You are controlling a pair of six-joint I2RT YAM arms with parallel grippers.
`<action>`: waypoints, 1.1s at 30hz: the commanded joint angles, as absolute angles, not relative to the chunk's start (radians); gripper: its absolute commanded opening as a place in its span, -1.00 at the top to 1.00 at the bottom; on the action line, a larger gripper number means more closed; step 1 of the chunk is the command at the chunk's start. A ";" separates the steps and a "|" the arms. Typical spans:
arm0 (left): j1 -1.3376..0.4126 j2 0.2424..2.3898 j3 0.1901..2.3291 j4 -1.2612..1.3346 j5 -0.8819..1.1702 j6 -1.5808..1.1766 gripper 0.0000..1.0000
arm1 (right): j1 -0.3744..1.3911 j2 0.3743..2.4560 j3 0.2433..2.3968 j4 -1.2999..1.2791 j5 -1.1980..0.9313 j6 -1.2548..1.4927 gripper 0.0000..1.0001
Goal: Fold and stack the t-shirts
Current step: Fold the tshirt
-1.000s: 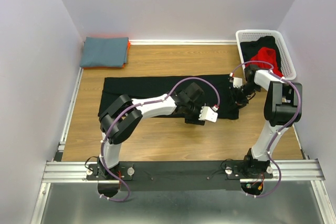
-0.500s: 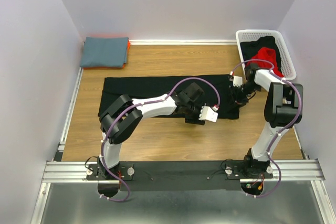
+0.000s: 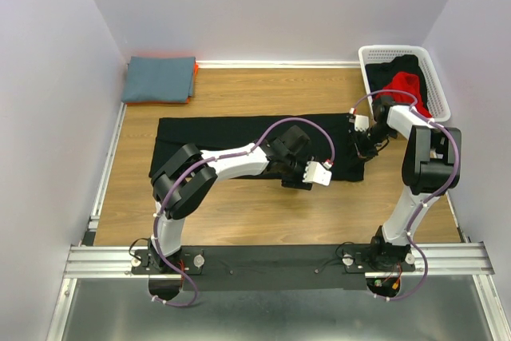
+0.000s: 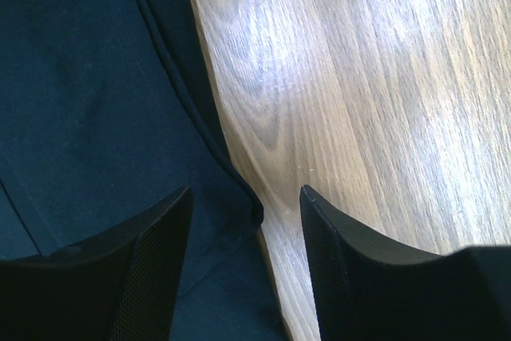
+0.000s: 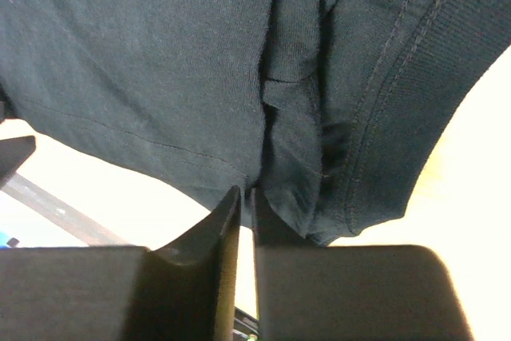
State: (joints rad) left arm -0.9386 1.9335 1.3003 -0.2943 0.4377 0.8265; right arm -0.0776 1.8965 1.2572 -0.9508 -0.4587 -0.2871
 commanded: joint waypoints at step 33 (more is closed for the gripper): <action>-0.948 1.919 1.305 -0.282 0.367 0.910 1.00 | -0.071 1.885 1.350 -0.997 -0.526 -0.259 0.99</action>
